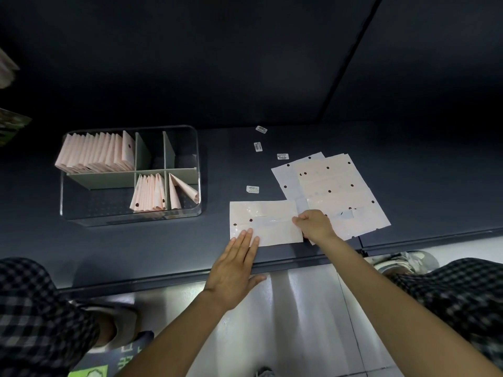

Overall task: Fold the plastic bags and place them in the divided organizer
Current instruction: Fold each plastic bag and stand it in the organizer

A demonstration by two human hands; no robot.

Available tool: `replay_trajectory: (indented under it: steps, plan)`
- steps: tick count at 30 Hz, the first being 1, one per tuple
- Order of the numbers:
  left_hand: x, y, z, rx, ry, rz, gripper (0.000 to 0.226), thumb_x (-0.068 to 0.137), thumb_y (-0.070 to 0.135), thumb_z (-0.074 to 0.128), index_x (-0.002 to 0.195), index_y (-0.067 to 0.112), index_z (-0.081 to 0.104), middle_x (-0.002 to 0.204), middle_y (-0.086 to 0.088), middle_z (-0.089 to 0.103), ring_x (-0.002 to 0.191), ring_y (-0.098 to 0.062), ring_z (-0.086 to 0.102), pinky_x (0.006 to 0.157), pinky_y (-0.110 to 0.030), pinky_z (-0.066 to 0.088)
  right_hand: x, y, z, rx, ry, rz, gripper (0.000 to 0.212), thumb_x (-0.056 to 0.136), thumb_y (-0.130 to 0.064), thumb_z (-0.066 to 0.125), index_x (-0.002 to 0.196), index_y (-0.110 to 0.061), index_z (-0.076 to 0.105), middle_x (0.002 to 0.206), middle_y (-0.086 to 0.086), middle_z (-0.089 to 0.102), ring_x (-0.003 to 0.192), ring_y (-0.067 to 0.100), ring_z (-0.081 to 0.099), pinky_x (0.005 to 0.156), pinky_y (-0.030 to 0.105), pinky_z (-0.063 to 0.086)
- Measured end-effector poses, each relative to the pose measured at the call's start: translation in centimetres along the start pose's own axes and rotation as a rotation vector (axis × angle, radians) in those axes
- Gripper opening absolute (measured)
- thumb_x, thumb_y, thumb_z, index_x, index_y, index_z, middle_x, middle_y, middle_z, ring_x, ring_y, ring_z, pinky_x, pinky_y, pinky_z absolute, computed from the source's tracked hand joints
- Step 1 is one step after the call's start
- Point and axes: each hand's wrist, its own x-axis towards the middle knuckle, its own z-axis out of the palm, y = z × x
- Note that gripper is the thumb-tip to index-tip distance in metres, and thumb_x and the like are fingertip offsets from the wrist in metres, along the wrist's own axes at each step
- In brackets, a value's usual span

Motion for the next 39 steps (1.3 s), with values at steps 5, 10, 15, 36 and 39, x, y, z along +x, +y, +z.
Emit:
replay_trajectory:
  steps: [5, 10, 15, 36, 39]
  plan:
    - [0.1, 0.1, 0.2, 0.013, -0.011, -0.001, 0.082, 0.093, 0.065, 0.010, 0.135, 0.012, -0.036, 0.145, -0.010, -0.038, 0.132, -0.023, -0.038, 0.110, -0.036, -0.023, -3.8, 0.4, 2.8, -0.495, 0.510, -0.540, 0.020, 0.083, -0.014, 0.067, 0.101, -0.006, 0.064, 0.095, 0.012, 0.065, 0.088, 0.033, 0.061, 0.077, 0.036, 0.051]
    - [0.1, 0.0, 0.0, -0.021, -0.002, 0.014, 0.081, 0.095, 0.062, 0.018, 0.141, 0.011, -0.025, 0.151, -0.009, -0.030, 0.136, -0.023, -0.031, 0.113, -0.036, -0.020, -6.7, 2.1, 6.5, -0.853, 0.240, -0.906, 0.050, 0.093, -0.041, 0.036, 0.125, -0.010, 0.060, 0.131, 0.002, 0.058, 0.124, 0.017, 0.053, 0.110, 0.035, 0.035]
    - [0.1, -0.3, 0.1, -0.019, 0.002, 0.023, 0.082, 0.093, 0.065, 0.014, 0.138, 0.013, -0.030, 0.149, -0.009, -0.031, 0.137, -0.022, -0.031, 0.113, -0.036, -0.019, -6.7, 6.0, 3.0, -0.993, 0.134, -0.717, 0.059, 0.096, -0.043, 0.024, 0.133, -0.006, 0.050, 0.143, 0.007, 0.045, 0.132, 0.021, 0.043, 0.114, 0.037, 0.008]
    - [0.6, -1.0, -2.0, -0.289, 0.207, -0.009, 0.065, 0.085, 0.048, 0.062, 0.137, 0.013, 0.047, 0.144, -0.008, 0.044, 0.131, -0.027, 0.043, 0.107, -0.040, 0.034, -4.3, 0.9, 2.4, -0.771, 0.258, -0.986, 0.014, 0.065, -0.009, 0.078, 0.066, -0.011, 0.065, 0.072, 0.002, 0.065, 0.065, 0.018, 0.061, 0.057, 0.023, 0.050]
    - [0.7, -2.5, -2.6, -0.347, 0.286, -0.102, 0.048, 0.080, 0.037, 0.071, 0.123, 0.017, 0.062, 0.124, -0.001, 0.061, 0.113, -0.026, 0.055, 0.093, -0.036, 0.041, -4.8, 1.1, 2.0, -0.599, 0.029, -0.822, 0.018, 0.094, -0.015, 0.051, 0.105, -0.006, 0.061, 0.110, 0.003, 0.065, 0.103, 0.019, 0.057, 0.083, 0.031, 0.048]
